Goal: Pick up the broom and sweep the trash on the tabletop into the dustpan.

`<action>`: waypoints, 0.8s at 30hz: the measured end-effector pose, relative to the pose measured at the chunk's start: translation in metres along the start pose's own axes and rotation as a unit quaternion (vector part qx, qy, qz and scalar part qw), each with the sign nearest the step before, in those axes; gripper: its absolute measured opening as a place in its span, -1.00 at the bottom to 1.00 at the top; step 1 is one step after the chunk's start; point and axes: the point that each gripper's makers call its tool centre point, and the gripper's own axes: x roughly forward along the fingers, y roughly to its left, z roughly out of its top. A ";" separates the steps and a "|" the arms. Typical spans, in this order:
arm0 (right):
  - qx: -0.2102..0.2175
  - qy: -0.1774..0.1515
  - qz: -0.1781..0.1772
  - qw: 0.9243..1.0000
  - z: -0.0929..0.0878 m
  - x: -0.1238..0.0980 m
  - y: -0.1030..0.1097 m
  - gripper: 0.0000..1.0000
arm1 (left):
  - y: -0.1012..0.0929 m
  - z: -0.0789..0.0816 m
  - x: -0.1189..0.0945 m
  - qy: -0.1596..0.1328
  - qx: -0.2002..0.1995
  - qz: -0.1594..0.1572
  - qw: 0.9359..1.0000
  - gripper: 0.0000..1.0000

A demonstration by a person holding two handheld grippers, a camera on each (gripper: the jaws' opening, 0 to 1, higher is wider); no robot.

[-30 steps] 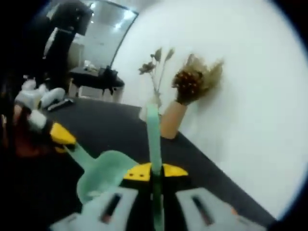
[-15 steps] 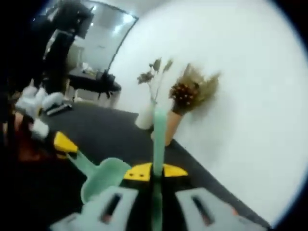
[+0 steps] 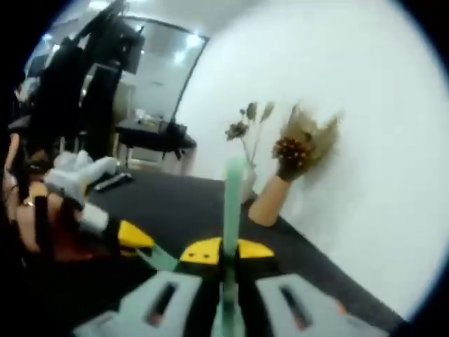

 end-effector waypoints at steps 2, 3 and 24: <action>0.009 -0.004 -0.005 1.000 0.001 -0.003 -0.009 -0.87 | -0.001 0.000 -0.002 -0.002 -0.005 -0.001 1.000 -0.82; 0.017 -0.006 -0.006 1.000 0.002 -0.006 -0.013 -0.87 | -0.001 0.000 -0.002 -0.003 -0.006 -0.002 1.000 -0.82; 0.027 -0.029 -0.053 0.998 0.016 -0.103 -0.051 -0.87 | -0.021 -0.034 -0.012 0.032 -0.049 -0.029 0.998 -0.82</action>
